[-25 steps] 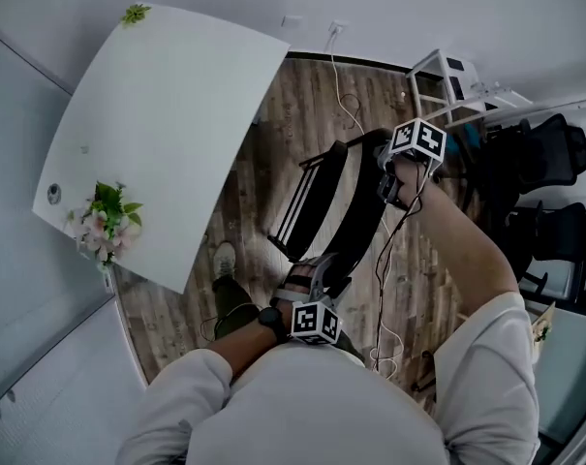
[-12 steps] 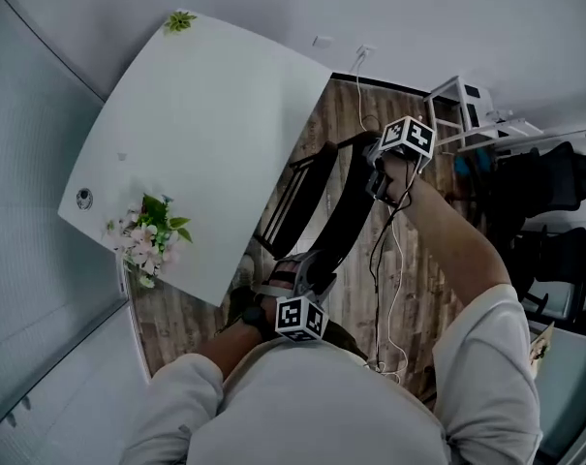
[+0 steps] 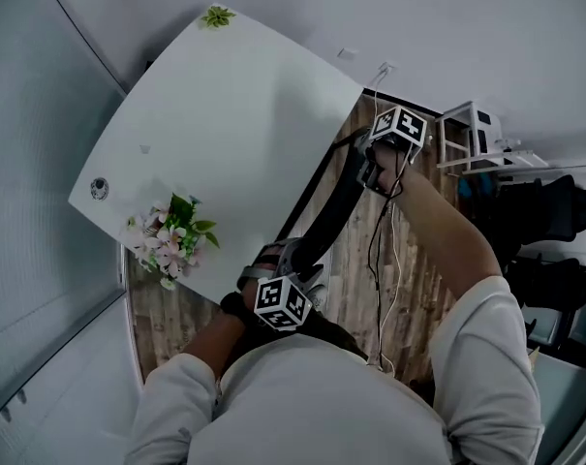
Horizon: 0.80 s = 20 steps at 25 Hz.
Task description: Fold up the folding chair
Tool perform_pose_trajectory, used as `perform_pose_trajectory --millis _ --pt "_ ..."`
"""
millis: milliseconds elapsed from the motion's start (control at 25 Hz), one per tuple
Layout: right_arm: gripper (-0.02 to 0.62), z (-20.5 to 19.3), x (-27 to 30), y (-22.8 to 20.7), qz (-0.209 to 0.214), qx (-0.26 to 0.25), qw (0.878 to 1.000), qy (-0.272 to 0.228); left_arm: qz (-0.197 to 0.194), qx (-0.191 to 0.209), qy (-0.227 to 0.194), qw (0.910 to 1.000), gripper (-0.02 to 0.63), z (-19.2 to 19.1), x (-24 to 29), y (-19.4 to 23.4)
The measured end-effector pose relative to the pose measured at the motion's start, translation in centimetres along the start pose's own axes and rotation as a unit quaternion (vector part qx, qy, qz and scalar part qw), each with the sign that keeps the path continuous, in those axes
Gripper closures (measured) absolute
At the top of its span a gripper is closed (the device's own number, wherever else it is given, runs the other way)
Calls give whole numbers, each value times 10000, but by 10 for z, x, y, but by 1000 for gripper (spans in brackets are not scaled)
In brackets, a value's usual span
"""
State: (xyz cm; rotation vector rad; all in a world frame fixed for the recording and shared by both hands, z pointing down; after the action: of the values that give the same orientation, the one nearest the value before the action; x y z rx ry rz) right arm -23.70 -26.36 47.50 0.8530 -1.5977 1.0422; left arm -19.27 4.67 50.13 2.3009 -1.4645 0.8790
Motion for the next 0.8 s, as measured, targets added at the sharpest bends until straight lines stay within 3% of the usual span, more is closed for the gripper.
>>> perform_pose_trajectory --millis 240,360,720,800 --pt "464 2 9 26 20 -247 9997 -43 106 -102 79 9999 327 -14 -10 17" --pt "427 2 11 36 260 -458 9986 29 257 -331 84 9991 327 -21 -15 25" --pt "284 -3 -2 43 1164 -1196 9860 34 1200 -636 -31 9907 256 -11 -39 30" --pt "285 -4 -9 38 1336 -1224 9834 -81 1443 -733 -129 9867 247 -1 -46 31"
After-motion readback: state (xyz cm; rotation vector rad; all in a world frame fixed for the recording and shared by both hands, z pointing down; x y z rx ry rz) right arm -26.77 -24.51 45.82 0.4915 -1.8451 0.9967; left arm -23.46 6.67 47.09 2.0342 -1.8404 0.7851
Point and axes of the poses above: the fingertips, and each gripper's own axes: x forward along the fingers, y to its left, z out of its top, the point moved 7 cm from there along -x, backward along the fingers, and after that the axes turned 5 degrees about y, right-handed, at the moved point
